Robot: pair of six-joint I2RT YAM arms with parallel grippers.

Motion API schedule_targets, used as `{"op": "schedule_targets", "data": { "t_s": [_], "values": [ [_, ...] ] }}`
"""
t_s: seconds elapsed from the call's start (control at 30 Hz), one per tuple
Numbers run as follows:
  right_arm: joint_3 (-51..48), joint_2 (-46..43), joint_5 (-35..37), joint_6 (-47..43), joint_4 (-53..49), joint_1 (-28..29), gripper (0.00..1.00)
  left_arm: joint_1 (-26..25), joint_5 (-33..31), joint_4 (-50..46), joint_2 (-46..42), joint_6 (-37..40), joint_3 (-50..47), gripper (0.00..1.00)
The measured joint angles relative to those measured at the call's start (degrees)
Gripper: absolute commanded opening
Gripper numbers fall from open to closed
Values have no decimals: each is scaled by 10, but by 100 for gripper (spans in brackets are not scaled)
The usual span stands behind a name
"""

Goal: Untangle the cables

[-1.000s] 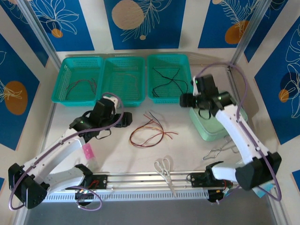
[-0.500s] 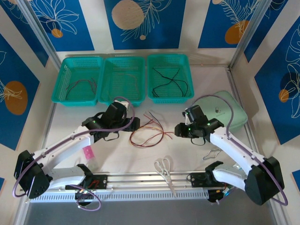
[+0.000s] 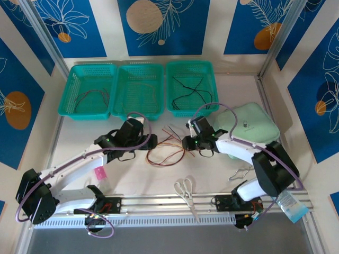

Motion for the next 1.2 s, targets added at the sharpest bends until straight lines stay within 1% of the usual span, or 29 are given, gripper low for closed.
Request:
{"op": "schedule_targets", "data": {
  "t_s": [0.27, 0.47, 0.87, 1.07, 1.1, 1.2],
  "values": [
    [50, 75, 0, -35, 53, 0, 27, 0, -6, 1, -34, 0, -13, 75],
    [85, 128, 0, -46, 59, -1, 27, 0, -9, -1, -40, 0, -14, 75],
    [117, 172, 12, -60, 37, -1, 21, 0, -9, -2, -40, 0, -14, 75],
    [125, 181, 13, -67, 24, -1, 21, 0, -9, -13, -40, 0, -13, 75],
    [126, 183, 13, -68, 23, -1, 19, 0, -9, -14, -40, 0, -13, 75],
    [127, 184, 12, -73, 20, -1, 8, 0, -9, -16, -40, 0, -9, 75]
  ]
}}
